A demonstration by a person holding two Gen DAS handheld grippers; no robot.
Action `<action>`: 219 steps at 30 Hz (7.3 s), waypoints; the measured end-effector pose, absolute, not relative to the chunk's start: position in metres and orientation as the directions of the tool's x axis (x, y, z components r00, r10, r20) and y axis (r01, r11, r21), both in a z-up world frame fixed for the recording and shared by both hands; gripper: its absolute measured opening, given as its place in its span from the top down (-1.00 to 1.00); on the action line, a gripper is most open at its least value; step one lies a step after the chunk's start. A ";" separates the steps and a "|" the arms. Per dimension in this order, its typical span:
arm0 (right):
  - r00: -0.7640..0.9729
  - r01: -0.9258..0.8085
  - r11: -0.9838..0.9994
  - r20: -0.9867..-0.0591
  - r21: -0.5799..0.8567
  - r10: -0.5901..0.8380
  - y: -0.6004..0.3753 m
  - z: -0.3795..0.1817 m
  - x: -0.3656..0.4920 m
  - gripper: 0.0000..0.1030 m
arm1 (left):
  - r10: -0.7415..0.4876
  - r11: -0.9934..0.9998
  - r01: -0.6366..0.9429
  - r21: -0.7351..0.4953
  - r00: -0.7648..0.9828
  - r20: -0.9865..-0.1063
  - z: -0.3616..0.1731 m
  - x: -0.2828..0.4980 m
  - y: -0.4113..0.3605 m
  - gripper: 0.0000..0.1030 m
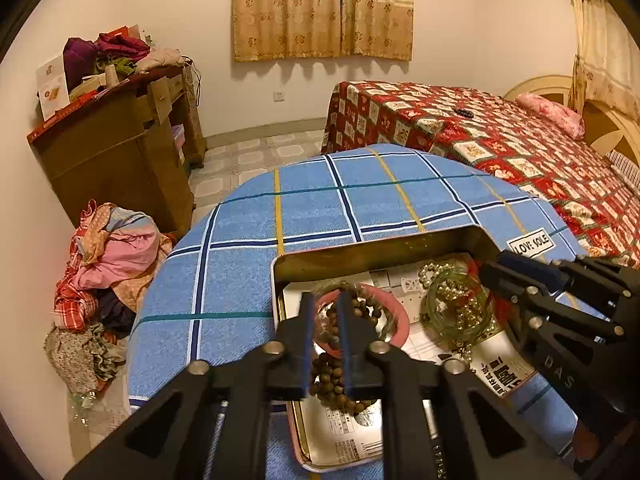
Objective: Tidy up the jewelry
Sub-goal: 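Lower both items into the tin box and open both grippers, then grasp the gold chain with the left gripper while the right gripper approaches the silver bangle, then lift the gold chain with the left gripper while the right gripper grasps the silver bangle, then carry the gold chain and silver bangle with both grippers into the tin box, then open both grippers to release the chain and bangle in the box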
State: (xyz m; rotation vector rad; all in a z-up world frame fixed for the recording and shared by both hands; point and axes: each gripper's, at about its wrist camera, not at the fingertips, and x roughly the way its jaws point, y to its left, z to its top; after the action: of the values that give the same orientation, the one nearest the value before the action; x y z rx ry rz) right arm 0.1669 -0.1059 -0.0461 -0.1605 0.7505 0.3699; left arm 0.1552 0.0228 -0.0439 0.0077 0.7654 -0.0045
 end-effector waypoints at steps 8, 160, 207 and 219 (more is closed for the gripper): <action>0.699 -0.368 0.929 -0.667 -0.025 0.259 -0.106 -0.042 0.161 -0.17 | 0.005 1.000 0.004 0.012 0.749 -0.663 -0.036 0.138 0.020 -0.33; 0.743 -0.399 0.917 -0.593 -0.020 0.310 -0.124 -0.004 0.113 -0.36 | -0.082 0.994 0.112 0.014 0.808 -0.583 0.003 0.105 0.003 0.70; 0.680 -0.392 0.919 -0.688 -0.049 0.254 -0.096 -0.040 0.165 -0.36 | -0.024 0.994 0.087 0.060 0.741 -0.671 -0.039 0.164 0.009 0.69; 0.658 -0.391 0.919 -0.712 -0.043 0.246 -0.094 -0.051 0.174 -0.36 | -0.001 0.996 0.064 0.063 0.711 -0.703 -0.057 0.168 0.015 0.69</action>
State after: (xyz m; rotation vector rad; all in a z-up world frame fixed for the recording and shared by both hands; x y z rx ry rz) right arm 0.1736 -0.0940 -0.0515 -0.1995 0.7735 0.3634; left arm 0.1684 0.0149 -0.0574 0.0850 0.7791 -0.0363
